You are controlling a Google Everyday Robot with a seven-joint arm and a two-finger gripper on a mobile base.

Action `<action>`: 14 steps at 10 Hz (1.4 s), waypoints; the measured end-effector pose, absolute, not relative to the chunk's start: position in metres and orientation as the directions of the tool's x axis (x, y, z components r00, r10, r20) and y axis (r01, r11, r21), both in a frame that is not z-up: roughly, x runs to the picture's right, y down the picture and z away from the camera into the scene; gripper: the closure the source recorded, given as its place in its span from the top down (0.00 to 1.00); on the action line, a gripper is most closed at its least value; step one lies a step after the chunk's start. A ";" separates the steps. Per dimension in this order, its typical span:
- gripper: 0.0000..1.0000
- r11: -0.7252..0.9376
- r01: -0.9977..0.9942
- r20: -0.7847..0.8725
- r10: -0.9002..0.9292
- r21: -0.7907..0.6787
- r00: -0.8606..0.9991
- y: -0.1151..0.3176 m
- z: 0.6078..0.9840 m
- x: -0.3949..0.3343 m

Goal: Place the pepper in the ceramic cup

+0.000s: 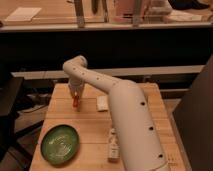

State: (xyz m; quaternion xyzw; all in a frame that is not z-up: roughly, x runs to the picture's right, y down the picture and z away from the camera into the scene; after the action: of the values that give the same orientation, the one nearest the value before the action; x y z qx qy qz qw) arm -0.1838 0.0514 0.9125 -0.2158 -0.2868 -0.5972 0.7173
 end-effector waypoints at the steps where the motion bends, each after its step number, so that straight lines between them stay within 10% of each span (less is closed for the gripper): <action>1: 0.02 0.193 0.981 0.668 -0.734 0.034 0.121 0.050 0.911 -0.185; 14: 0.02 0.205 0.978 0.666 -0.734 0.029 0.134 0.053 0.892 -0.182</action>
State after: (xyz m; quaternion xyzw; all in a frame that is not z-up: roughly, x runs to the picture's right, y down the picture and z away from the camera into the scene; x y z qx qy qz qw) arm -0.1821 0.0530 0.8922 -0.2144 -0.2853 -0.5928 0.7219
